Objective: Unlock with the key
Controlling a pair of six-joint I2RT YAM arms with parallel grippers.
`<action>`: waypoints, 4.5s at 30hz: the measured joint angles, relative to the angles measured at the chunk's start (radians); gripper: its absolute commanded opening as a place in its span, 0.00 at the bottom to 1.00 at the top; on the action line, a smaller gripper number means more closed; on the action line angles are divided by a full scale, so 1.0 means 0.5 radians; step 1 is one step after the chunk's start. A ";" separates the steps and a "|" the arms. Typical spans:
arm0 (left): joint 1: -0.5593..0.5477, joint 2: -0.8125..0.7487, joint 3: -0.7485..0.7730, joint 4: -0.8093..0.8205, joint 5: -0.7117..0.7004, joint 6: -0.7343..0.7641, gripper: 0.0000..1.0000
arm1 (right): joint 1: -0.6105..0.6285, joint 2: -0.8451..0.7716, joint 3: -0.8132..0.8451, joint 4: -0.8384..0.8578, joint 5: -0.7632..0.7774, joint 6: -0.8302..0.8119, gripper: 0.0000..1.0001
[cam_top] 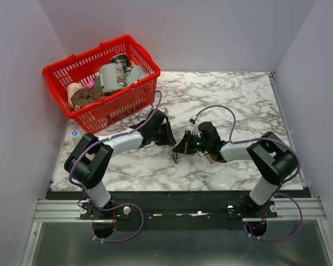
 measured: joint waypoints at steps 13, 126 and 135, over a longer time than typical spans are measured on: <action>0.000 -0.001 0.000 0.014 -0.001 0.000 0.00 | -0.001 0.044 0.025 0.005 0.046 0.020 0.01; -0.156 -0.068 -0.153 0.056 -0.330 -0.150 0.00 | 0.098 0.079 0.065 0.411 1.023 0.243 0.01; -0.084 -0.100 -0.153 -0.062 -0.471 -0.082 0.00 | 0.098 -0.031 -0.096 0.450 1.057 0.125 0.01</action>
